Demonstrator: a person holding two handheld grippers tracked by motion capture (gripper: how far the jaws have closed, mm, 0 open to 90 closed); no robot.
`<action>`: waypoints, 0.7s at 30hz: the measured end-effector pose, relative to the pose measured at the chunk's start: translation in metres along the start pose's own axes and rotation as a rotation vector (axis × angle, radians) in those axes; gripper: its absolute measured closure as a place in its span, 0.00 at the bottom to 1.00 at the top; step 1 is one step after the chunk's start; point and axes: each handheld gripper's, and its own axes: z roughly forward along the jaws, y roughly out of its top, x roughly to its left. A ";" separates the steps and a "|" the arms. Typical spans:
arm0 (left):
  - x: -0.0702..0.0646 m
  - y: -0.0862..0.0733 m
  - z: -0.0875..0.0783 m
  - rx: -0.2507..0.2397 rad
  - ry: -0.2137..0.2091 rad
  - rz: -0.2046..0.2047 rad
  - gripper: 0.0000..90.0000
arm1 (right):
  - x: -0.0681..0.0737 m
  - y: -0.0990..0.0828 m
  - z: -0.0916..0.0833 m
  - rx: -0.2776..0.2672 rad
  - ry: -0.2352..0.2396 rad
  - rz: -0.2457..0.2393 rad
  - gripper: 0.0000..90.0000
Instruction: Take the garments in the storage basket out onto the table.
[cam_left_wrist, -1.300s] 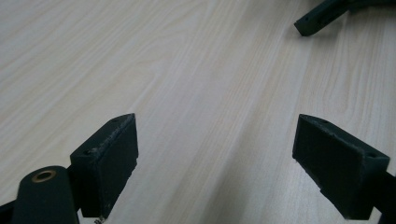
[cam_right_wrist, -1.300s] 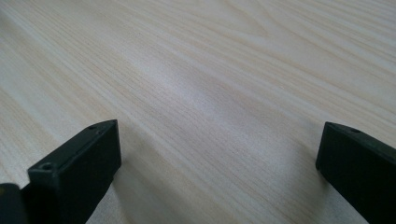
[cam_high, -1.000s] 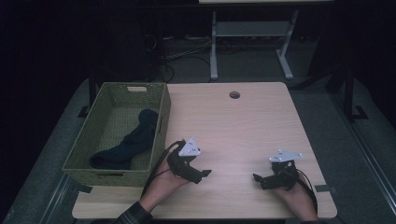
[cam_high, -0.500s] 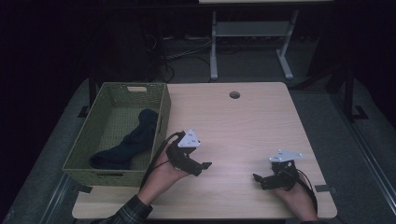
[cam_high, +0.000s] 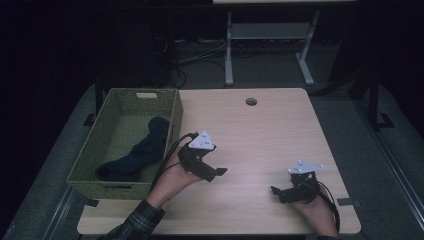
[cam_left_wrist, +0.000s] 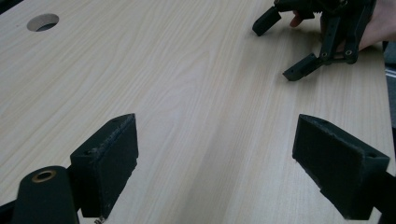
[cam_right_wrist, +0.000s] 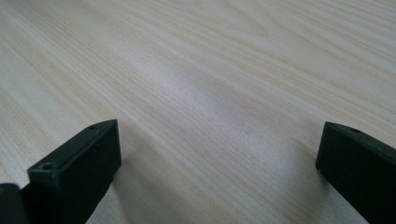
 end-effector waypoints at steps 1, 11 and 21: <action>0.001 0.000 0.000 0.005 0.001 0.000 0.15 | 0.000 0.000 0.000 0.000 0.000 0.000 0.00; 0.015 0.003 -0.017 0.000 -0.010 0.002 0.16 | 0.000 0.000 0.000 -0.001 -0.001 0.000 0.00; 0.026 0.005 -0.044 -0.025 0.026 -0.018 0.16 | 0.000 0.000 0.000 0.000 -0.001 0.000 0.00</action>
